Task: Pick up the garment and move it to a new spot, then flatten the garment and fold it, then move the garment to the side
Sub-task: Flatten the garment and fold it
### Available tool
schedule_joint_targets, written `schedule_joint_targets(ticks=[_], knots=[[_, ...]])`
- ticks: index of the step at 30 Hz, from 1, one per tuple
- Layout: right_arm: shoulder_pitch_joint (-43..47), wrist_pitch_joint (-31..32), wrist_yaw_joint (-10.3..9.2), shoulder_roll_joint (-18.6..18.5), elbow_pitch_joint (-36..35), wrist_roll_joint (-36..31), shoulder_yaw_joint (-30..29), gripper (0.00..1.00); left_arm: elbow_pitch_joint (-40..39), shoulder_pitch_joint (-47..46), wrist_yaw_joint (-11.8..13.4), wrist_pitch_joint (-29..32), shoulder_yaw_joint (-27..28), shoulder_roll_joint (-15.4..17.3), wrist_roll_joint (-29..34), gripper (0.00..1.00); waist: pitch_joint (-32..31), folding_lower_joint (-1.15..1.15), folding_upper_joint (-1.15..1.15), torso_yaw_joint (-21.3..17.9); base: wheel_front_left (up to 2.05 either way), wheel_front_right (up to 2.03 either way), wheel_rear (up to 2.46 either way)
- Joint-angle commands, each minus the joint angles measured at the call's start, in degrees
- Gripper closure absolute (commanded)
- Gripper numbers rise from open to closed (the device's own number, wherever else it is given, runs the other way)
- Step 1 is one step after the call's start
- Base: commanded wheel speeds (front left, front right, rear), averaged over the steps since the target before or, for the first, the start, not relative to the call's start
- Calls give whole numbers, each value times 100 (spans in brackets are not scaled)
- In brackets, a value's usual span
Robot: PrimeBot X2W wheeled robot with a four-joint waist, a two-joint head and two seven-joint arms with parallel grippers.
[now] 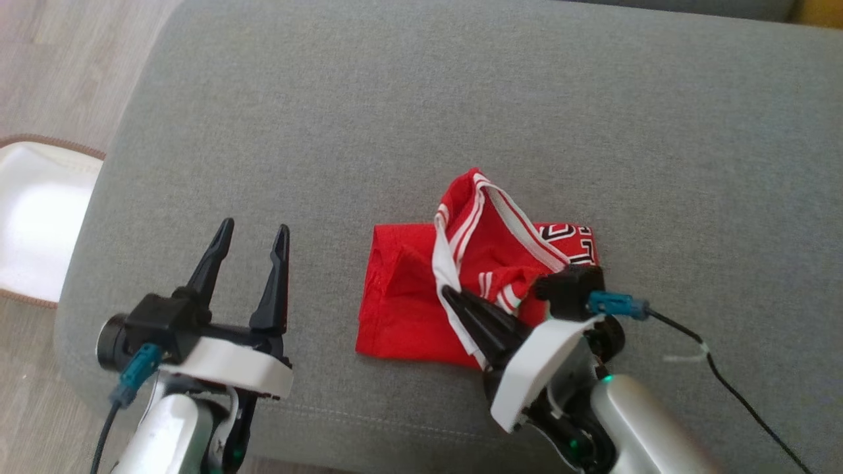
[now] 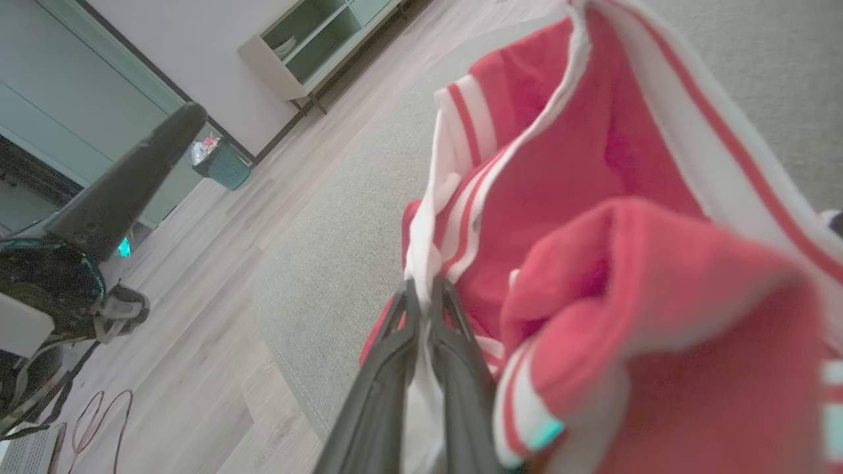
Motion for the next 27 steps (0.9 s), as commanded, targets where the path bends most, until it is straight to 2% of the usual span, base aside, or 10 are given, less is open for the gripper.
schedule_joint_targets(ticks=[1, 4, 5, 6, 7, 13, 17, 21, 27], knots=[[-235, -117, 37, 74, -86, 31, 191, 100, -143, -308, -18, -38, 195, 60, -34, 0, 35, 0, 0, 24, 0, 0, 0], [-429, -328, 37, 74, 181, 150, 399, 100, -111, -339, -23, -53, 187, 45, -32, 0, 67, 0, 0, 43, 0, 0, 0], [-485, -405, 37, 74, 258, 152, 445, 69, -102, -347, -27, -59, 190, 45, -34, 0, 76, 0, 0, 45, 0, 0, 0], [-534, -530, 37, 74, 307, 156, 469, 12, -93, -353, -30, -63, 192, 44, -35, 0, 82, 0, 0, 46, 0, 0, 0], [-582, -711, 37, 75, 339, 138, 461, 0, -83, -358, -29, -67, 193, 43, -35, 0, 85, 0, 0, 45, 0, 0, 0], [-831, -1579, 37, 75, 275, 13, 628, 0, -42, -373, -20, -86, 209, 49, -30, 0, 66, 0, 0, 8, 0, 0, 0], [-896, -2119, 37, 75, -22, -373, 336, 0, -38, -349, 6, -95, 231, 69, -23, 0, 37, 0, 0, -57, 0, 0, 0], [-700, -2306, 37, 75, -346, -1079, -626, 0, -55, -306, 67, -99, 265, 108, -2, 0, 7, 0, 0, -160, 0, 0, 0], [103, -1995, 37, 75, -1022, -2141, -2313, 0, -99, -249, 143, -86, 301, 166, 0, 0, -58, 0, 0, -284, 0, 0, 0]])
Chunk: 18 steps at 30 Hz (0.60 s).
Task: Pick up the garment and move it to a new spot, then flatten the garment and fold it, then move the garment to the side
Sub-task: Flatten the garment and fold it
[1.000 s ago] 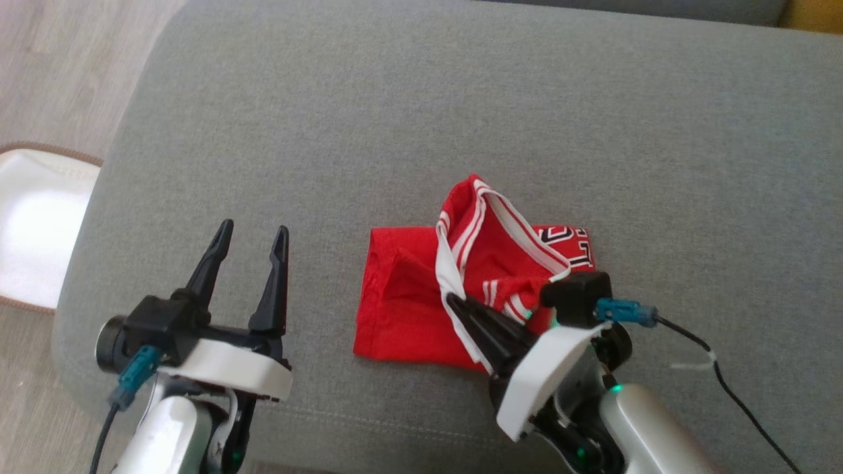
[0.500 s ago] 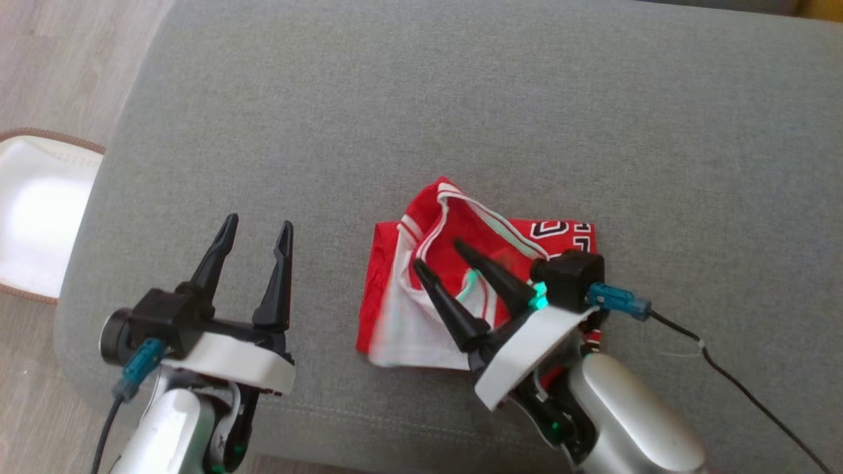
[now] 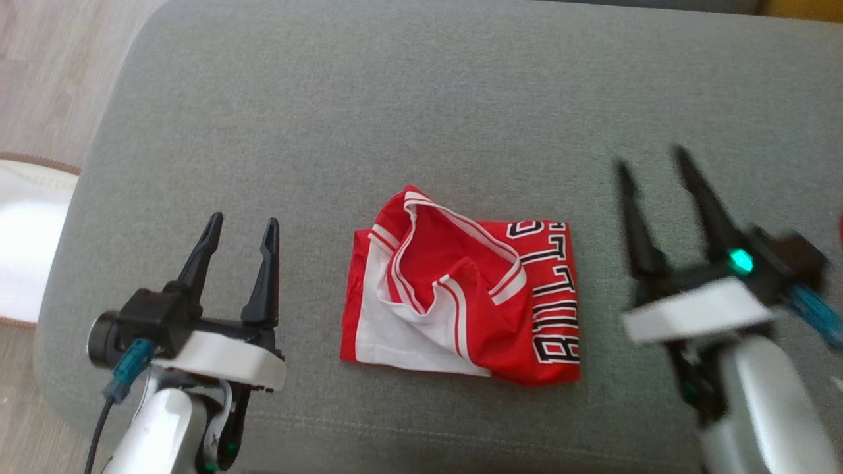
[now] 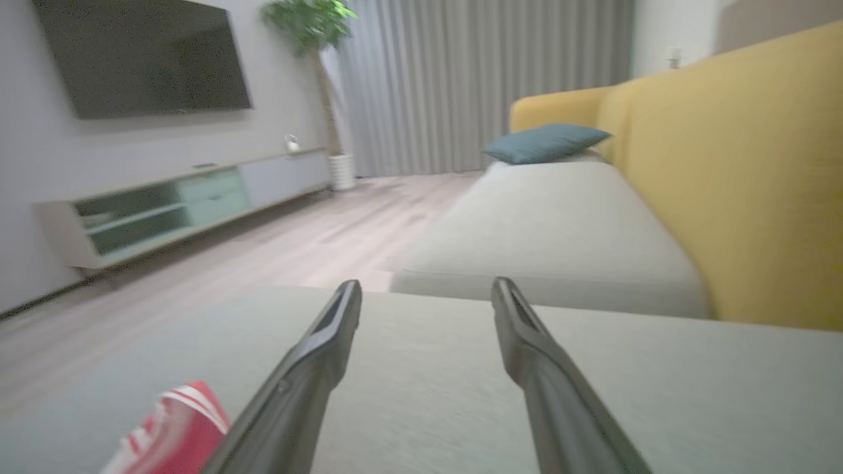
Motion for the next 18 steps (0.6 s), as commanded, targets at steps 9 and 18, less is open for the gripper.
schedule_joint_targets(ticks=[9, 18], knots=[[1465, 464, 37, 84, -1380, -371, -1162, 0, -297, -59, 127, 54, 242, 249, 10, 0, -193, 0, 0, -155, 0, 0, 0], [1963, 509, 37, 84, -1653, -96, -1289, 0, -394, 27, 154, 158, 200, 330, 0, 0, -264, 0, 0, -246, 0, 0, 0]])
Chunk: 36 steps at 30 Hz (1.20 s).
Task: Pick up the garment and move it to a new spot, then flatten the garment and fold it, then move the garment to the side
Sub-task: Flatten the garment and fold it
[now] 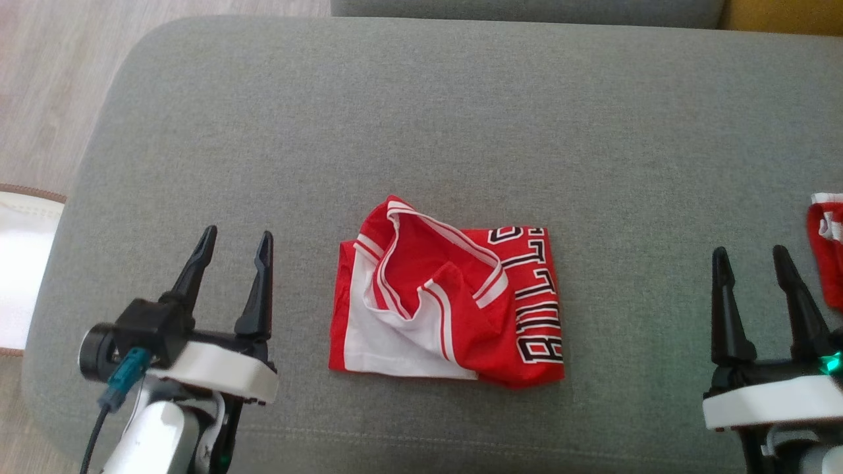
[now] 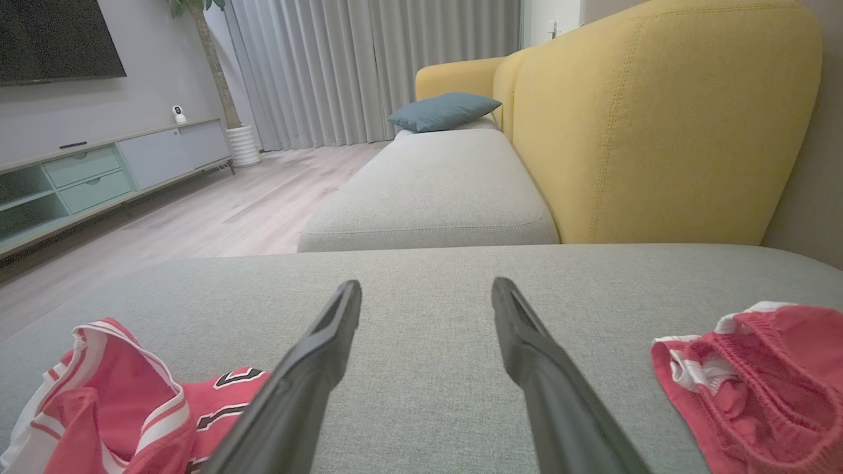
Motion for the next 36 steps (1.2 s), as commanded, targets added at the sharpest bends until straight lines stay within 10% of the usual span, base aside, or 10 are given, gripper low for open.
schedule_joint_targets(ticks=[1, 10, 11, 12, 23, 36], knots=[[-57, -17, 37, -37, -215, 40, 130, 0, -228, -185, 29, 6, 203, 165, -1, 0, 0, 0, 0, -8, 0, 0, 0], [-29, 40, 37, -37, -59, 155, 224, 9, -253, -185, 56, 71, 171, 221, -6, 0, -16, 0, 0, -39, 0, 0, 0], [-42, 81, 37, -37, 3, 238, 300, 66, -257, -191, 58, 75, 167, 224, -7, 0, -8, 0, 0, -39, 0, 0, 0], [-83, 85, 37, -37, 58, 266, 407, 100, -262, -198, 60, 77, 164, 227, -8, 0, 2, 0, 0, -40, 0, 0, 0], [-1093, -86, 37, -37, 1979, 793, 2494, 100, -253, -440, -3, 26, 80, 161, -39, 0, 342, 0, 0, 165, 0, 0, 0], [-1916, -428, 37, -37, 3451, 1243, 3187, 100, -81, -606, -60, -96, 38, 92, -74, 0, 471, 0, 0, 370, 0, 0, 0]])
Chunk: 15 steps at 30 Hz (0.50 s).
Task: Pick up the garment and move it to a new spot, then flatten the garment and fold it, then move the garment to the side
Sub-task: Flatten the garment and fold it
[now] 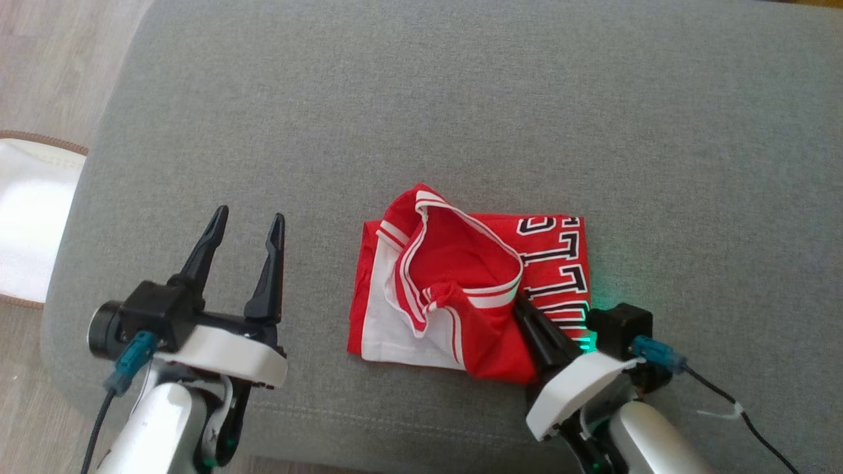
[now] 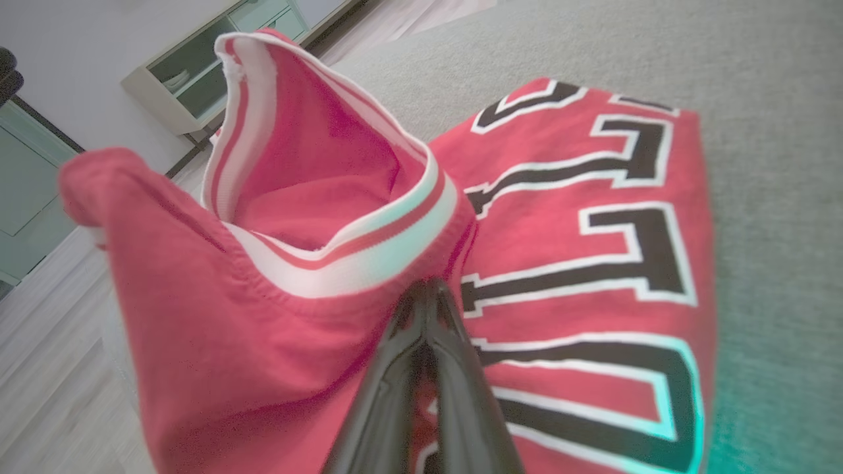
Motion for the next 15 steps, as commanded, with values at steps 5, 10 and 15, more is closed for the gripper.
schedule_joint_targets(ticks=[5, 10, 15], knots=[[-307, 15, 37, 16, 8, 142, 528, 100, -116, -328, -2, -74, 197, 76, -27, 0, 21, 0, 0, 9, 0, 0, 0], [-457, 159, 37, 16, 81, 271, 963, 100, -90, -364, -15, -93, 182, 67, -36, 0, 29, 0, 0, 44, 0, 0, 0], [-562, 381, 37, 16, 161, 460, 1374, 100, -78, -386, -18, -113, 176, 56, -45, 0, 47, 0, 0, 119, 0, 0, 0]])
